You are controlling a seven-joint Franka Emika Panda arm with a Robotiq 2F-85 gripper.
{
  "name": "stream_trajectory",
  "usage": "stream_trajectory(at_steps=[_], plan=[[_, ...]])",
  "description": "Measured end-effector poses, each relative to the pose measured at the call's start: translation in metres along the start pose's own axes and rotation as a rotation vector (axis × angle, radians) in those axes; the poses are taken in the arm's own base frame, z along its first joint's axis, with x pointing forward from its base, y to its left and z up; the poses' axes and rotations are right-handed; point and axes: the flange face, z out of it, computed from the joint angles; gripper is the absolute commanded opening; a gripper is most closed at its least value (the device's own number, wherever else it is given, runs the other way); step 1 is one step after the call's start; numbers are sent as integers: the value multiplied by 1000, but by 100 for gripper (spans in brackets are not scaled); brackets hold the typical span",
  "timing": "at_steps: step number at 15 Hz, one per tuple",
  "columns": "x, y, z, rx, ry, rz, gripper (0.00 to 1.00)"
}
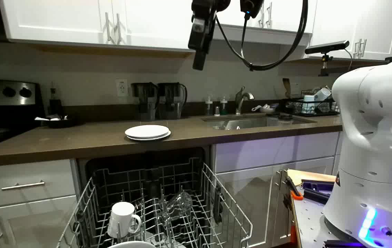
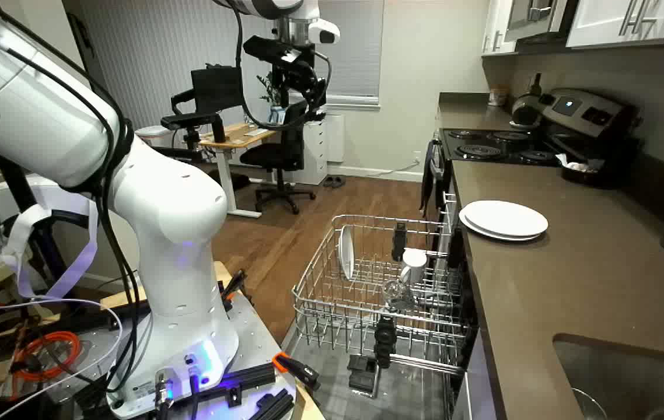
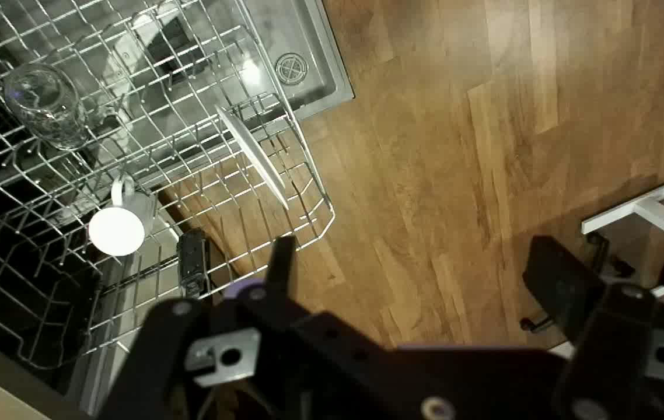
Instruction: Remove the plate from the dishwasher and put it on the top of the white plate
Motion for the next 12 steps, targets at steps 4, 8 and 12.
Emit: stream_trajectory(at_steps=[4, 8, 12], plan=[[0, 0, 0, 0, 0, 0, 100], [0, 0, 0, 0, 0, 0, 100], [1, 3, 1, -18, 2, 2, 100]])
